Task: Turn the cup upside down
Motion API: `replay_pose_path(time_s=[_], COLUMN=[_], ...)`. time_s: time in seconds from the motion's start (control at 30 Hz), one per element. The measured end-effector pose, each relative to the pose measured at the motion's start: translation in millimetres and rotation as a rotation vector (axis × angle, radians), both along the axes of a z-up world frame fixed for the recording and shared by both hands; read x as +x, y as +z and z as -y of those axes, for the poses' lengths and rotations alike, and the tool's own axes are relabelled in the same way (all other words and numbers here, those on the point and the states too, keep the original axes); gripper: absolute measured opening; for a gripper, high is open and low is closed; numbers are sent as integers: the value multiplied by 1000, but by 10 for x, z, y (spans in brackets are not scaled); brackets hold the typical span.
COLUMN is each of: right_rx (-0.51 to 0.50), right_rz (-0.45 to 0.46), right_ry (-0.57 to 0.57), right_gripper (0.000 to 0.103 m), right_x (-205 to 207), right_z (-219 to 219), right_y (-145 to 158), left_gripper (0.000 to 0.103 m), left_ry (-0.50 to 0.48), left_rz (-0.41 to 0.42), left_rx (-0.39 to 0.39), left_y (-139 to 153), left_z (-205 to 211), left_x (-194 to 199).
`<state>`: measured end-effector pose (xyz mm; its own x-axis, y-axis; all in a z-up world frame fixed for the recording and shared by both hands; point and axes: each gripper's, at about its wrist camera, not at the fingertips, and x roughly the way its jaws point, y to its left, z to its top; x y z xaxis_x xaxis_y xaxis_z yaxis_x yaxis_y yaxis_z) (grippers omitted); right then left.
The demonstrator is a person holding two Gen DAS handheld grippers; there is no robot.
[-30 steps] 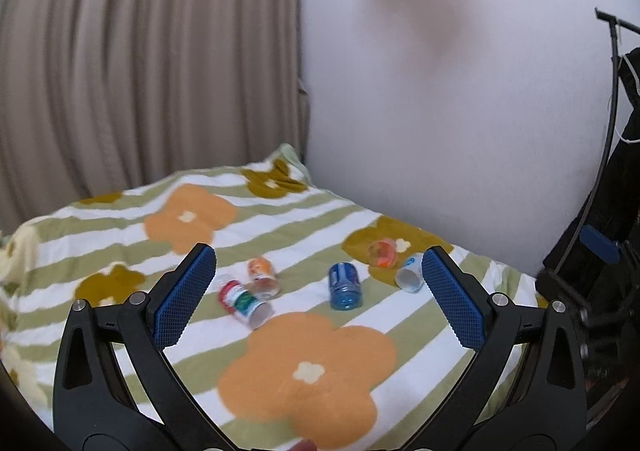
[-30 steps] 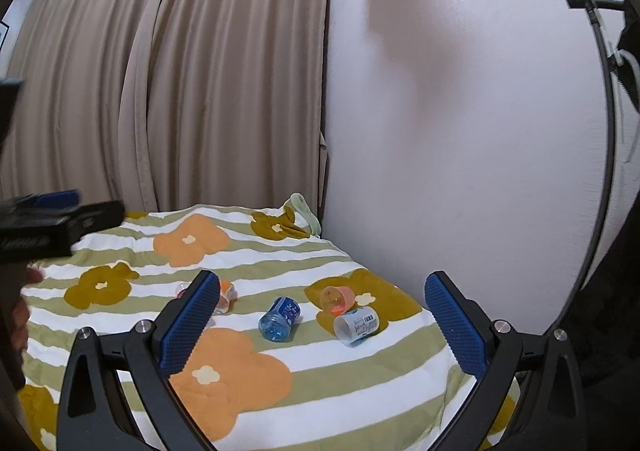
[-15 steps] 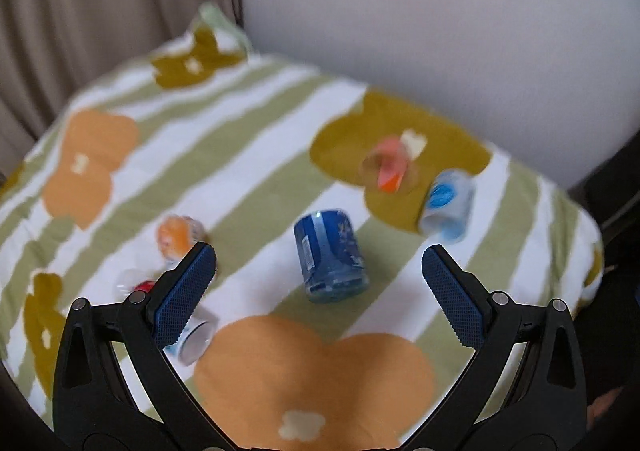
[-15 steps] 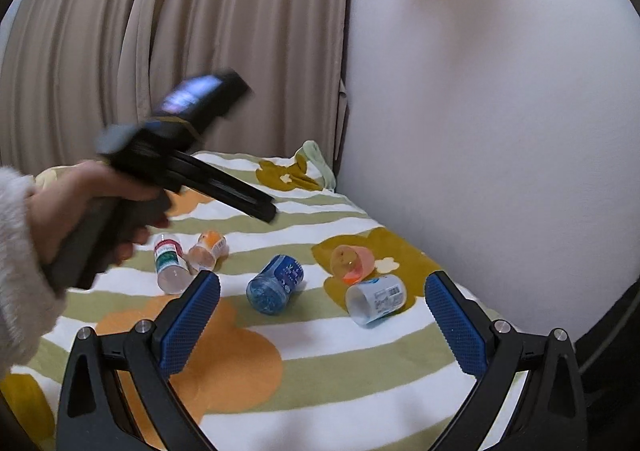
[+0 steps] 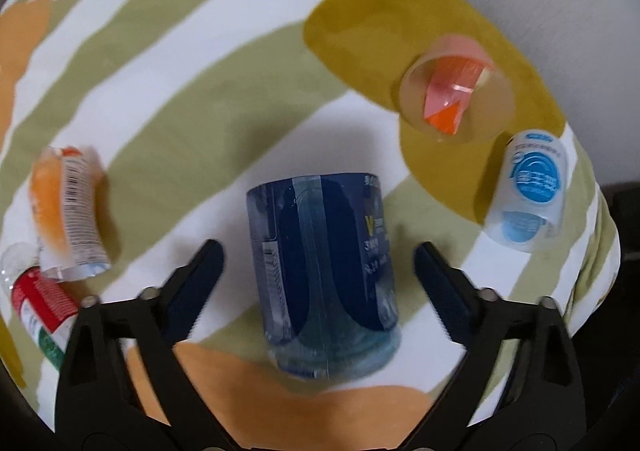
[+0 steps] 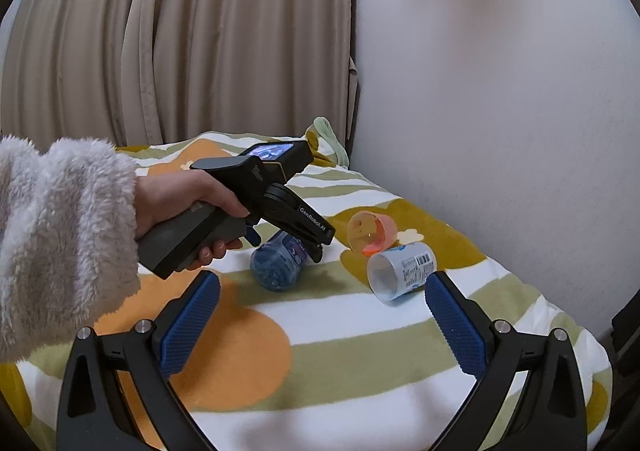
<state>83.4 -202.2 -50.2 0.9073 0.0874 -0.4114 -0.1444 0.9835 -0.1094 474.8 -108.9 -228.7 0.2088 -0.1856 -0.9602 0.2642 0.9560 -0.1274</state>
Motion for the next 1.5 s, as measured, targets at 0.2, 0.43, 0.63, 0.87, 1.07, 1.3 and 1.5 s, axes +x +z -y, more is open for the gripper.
replay_pose_path(time_s=[0.2,0.43,0.63,0.87,1.07,1.3,1.5], right_rx=[11,18,-1,7,33,-36,-73], right_rz=[-7,29,62,20,-18,-36,-66], right_ry=[-4,3,34,50,57,57,135], right_gripper=[102,103,102,102,102,102,102], right_x=[-22,-149,-503,-832,-1059,-1277,-1288], right_z=[24,-9,-96,-186,-180,-152,-192], right_y=[-11,168,367,328,309,310,304], left_gripper=[64,64,64,64,64,77,97], left_ry=[-11,-62,-275,-519,-567,-541,-491], left_rz=[-34,15,41,9,-19,8,47], left_rx=[-6,18,144,274,326,327,295], left_y=[-78,331,862,637,85,-80,118], left_z=[-78,-210,-337,-152,-76,-72,-170], left_x=[-39,-349,-1240,-2280,-2482,-2373,-2341])
